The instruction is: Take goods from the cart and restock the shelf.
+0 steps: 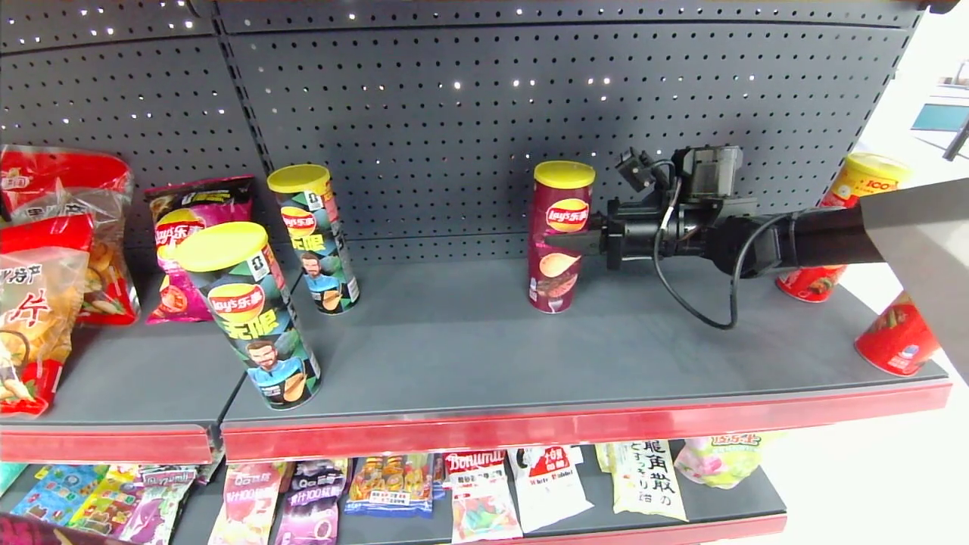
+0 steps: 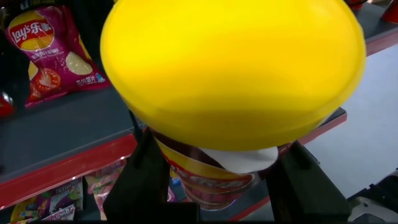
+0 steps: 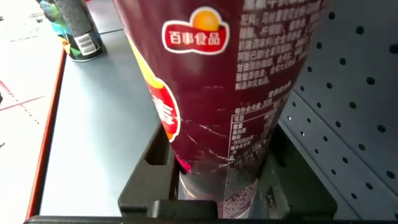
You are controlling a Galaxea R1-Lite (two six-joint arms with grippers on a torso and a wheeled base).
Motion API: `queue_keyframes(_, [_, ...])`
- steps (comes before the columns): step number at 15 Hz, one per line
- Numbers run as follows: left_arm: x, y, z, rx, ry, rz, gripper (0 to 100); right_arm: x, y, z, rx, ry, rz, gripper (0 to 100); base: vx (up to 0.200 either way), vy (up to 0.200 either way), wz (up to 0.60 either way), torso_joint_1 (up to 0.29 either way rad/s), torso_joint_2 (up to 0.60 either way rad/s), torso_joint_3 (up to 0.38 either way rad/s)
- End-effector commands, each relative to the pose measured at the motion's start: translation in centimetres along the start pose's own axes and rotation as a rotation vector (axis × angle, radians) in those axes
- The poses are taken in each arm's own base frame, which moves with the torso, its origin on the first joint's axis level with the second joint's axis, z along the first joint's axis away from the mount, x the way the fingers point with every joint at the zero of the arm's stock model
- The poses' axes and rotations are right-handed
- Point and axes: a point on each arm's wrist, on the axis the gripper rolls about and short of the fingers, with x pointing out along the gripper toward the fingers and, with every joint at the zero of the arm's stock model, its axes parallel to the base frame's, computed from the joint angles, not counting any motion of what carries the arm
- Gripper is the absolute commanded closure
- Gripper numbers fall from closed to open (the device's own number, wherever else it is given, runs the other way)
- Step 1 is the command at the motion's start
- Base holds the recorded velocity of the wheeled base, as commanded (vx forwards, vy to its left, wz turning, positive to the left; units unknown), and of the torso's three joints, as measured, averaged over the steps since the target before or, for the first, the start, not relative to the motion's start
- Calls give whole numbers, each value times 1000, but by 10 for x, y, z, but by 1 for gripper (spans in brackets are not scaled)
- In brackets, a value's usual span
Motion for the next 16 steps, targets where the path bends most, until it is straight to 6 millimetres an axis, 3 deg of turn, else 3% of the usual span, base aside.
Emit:
queue_keyframes(1, [0, 0, 0, 2, -2, 0, 100, -5, 11, 16, -17, 3, -45, 100, 0, 0, 0, 0, 0, 0])
queue_keyframes(6, [1, 0, 2, 9, 0, 0, 100, -27, 64, 41, -17, 42, -139, 100, 0, 0, 0, 0, 0, 0])
queue_keyframes(9, [1, 1, 2, 8, 4, -2, 100, -33, 74, 28, -89, -16, -184, 100, 0, 0, 0, 0, 0, 0])
queue_keyframes(13, [3, 1, 1, 6, 14, -4, 100, -52, 108, 23, 19, -20, -166, 100, 0, 0, 0, 0, 0, 0])
queue_keyframes(16, [5, 2, 1, 17, 25, -7, 100, -60, 119, 24, 22, -18, -153, 100, 0, 0, 0, 0, 0, 0])
